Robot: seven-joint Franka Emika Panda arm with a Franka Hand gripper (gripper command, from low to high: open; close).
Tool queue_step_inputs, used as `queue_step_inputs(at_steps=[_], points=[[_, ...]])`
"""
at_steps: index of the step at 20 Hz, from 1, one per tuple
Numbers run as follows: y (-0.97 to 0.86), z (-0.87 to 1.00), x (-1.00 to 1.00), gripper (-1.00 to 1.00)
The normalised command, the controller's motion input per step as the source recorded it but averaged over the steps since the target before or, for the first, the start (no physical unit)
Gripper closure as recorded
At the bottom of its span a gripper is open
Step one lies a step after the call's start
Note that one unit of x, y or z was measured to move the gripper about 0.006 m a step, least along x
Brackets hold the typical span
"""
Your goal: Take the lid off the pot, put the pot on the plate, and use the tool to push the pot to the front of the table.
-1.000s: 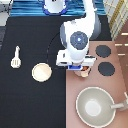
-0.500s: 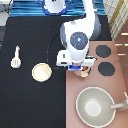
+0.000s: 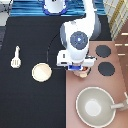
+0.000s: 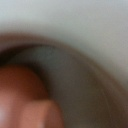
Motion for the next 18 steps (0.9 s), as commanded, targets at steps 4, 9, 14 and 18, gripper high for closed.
queue_step_inputs(at_steps=[4,9,14,18], points=[[-0.47,0.79,-0.69,1.00],[-0.64,0.59,-0.50,1.00],[-0.86,0.30,-0.36,1.00],[-1.00,0.17,-0.25,1.00]])
